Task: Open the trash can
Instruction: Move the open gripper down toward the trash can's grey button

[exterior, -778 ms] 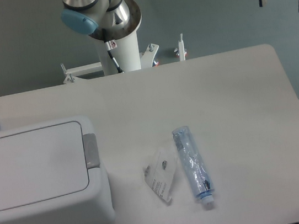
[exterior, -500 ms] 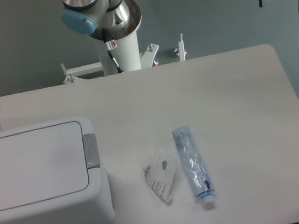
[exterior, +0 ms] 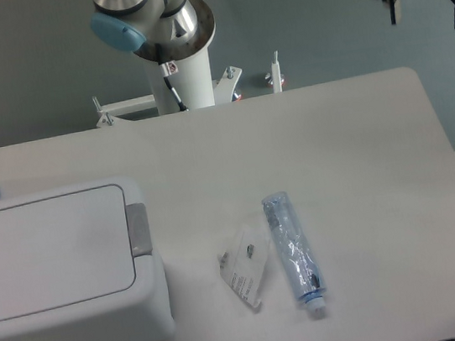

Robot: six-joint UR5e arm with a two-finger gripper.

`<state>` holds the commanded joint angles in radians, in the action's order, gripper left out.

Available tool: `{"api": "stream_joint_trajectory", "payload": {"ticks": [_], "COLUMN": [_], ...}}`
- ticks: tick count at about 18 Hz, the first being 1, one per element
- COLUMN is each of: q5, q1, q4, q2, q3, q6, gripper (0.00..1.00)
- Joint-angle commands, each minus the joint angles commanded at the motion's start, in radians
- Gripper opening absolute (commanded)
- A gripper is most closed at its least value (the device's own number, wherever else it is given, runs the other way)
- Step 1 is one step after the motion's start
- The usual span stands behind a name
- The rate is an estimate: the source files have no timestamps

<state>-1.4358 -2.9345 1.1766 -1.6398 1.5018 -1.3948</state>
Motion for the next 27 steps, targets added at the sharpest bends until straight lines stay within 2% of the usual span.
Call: {"api": "stream_joint_trajectory", "payload": {"ticks": [4, 7, 12, 16, 20, 27], "q5": [0.002, 0.003, 0.024, 0.043, 0.077, 0.179], "q1": [0.034, 0.049, 0.132, 0.178, 0.218, 0.273], "q4": [-0.009, -0.058, -0.092, -0.092, -0.092, -0.086], "q2": [-0.026, -0.035, -0.045, -0.054, -0.080, -0.097], "q3": [-0.028, -0.028, -0.045, -0.052, -0.113, -0.121], "q6": [0.137, 0.255, 0.538, 0.678, 0.882, 1.063], "gripper": [1.00, 1.00, 1.00, 1.00, 1.00, 1.00]}}
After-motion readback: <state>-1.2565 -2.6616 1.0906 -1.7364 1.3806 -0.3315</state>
